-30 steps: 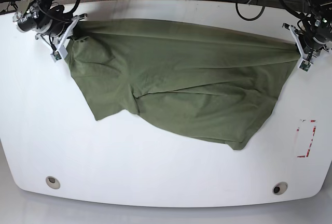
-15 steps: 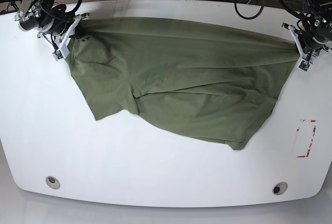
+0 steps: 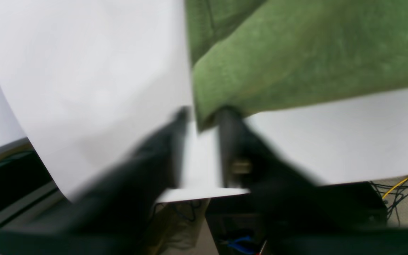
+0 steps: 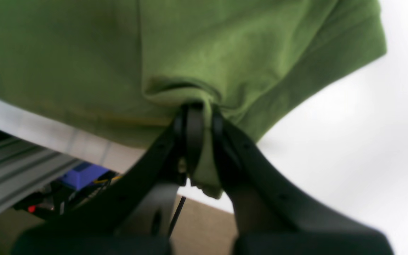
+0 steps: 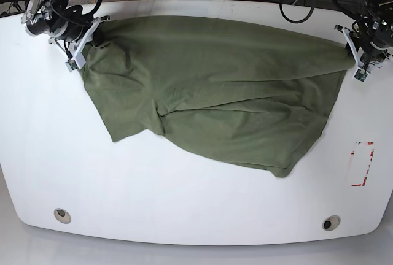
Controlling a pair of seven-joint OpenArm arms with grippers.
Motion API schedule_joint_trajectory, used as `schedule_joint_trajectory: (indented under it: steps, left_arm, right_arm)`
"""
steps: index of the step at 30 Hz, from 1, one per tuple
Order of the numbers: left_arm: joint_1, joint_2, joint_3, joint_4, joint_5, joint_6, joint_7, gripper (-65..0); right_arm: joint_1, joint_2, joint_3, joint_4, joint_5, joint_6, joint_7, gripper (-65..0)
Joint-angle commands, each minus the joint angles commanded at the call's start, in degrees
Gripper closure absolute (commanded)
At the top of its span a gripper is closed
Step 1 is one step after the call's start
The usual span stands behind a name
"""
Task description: Fold the T-shirt properly
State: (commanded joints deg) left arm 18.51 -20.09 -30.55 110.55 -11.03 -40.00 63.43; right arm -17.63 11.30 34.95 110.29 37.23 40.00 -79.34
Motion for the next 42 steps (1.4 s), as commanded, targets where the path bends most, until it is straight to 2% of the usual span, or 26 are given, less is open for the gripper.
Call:
schedule_joint_trajectory:
  steps: [2,10,11,17,22,26,31,37,42]
  left_arm:
    - [-1.7,0.0,0.0,-0.1,0.0,0.0,0.0,-36.5]
    - [-11.3,0.9,0.0,-2.9,0.2,0.0,0.0,-36.8]
    - [-14.2,1.7,0.5,-6.1,0.3,0.0,0.0,-36.8]
    - [-25.7,1.7,4.3,-21.7,0.3,0.0,-0.4,-36.8]
    - [-32.6,2.1,4.8,-31.3,0.3,0.0,-1.1,-36.7]
    - [-35.4,2.1,4.9,-36.7,0.3,0.0,-2.5,-36.7]
    - [-37.3,2.1,8.2,-41.4,0.2,0.0,-3.3,-36.7]
    - [-37.5,2.1,12.0,-41.6,0.0,0.0,-4.6,-36.7]
    - [-37.6,3.3,12.4,-41.6,0.1,0.0,-4.7,-36.7]
  right_arm:
    - [0.9,0.0,0.0,0.0,0.0,0.00,0.0,0.0]
    - [2.5,0.2,0.0,-0.1,0.0,0.00,0.0,0.0]
    - [2.9,0.2,0.0,-0.1,-0.1,0.00,0.0,0.0]
    - [4.2,0.2,0.0,-0.7,-0.1,0.00,-0.2,0.0]
    - [5.4,0.3,0.0,-3.4,-0.1,0.00,-0.1,0.0]
    - [5.9,0.2,0.0,-4.6,-0.1,0.00,-0.1,0.0]
    - [6.0,0.4,0.0,-4.7,-0.1,0.00,-0.1,0.0]
    - [6.1,0.3,0.0,-4.5,-0.1,0.00,-0.1,0.0]
    - [6.1,0.2,0.0,-4.5,-0.1,0.00,-0.1,0.0]
